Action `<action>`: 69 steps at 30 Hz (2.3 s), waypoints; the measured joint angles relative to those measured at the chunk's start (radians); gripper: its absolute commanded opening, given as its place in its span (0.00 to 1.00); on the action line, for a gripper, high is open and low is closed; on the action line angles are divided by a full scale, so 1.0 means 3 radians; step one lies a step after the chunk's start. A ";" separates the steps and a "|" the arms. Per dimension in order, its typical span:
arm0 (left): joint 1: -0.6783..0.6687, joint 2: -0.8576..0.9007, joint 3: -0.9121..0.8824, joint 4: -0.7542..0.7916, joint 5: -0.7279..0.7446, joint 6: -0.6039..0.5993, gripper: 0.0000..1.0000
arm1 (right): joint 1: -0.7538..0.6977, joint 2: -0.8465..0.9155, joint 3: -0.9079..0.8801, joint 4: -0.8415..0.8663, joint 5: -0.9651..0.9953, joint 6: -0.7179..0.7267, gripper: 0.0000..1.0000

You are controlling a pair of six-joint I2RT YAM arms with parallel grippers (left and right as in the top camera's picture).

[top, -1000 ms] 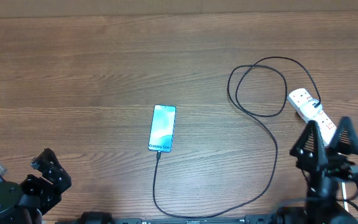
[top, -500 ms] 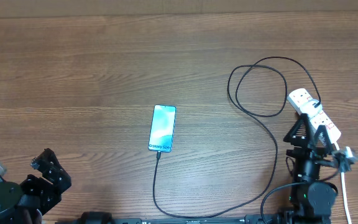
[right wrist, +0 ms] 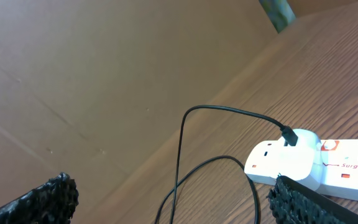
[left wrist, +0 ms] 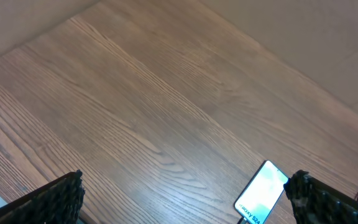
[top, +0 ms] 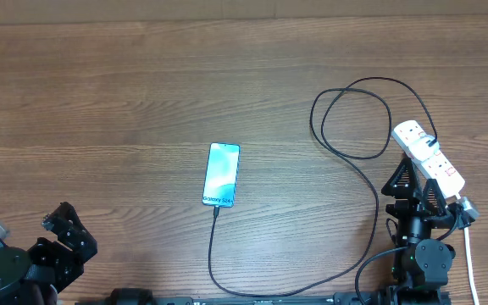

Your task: Plug charger to phone and switch on socket

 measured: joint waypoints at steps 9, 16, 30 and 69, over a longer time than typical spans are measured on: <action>0.0000 0.0000 0.0000 0.0000 0.0000 0.0000 1.00 | 0.0000 -0.0055 0.0000 -0.0001 0.0085 -0.0004 1.00; 0.0000 0.0000 0.0000 0.0001 0.0000 0.0000 0.99 | 0.0000 -0.0055 0.0000 -0.0053 -0.0192 -0.0833 1.00; 0.0000 0.0000 0.0000 0.0000 0.0000 0.0000 1.00 | 0.0000 -0.0055 0.0000 -0.0057 -0.0477 -0.1652 1.00; 0.0067 -0.1946 -0.2515 0.1839 0.0305 -0.0010 0.99 | 0.0000 -0.0055 0.0000 -0.0056 -0.0481 -0.1680 1.00</action>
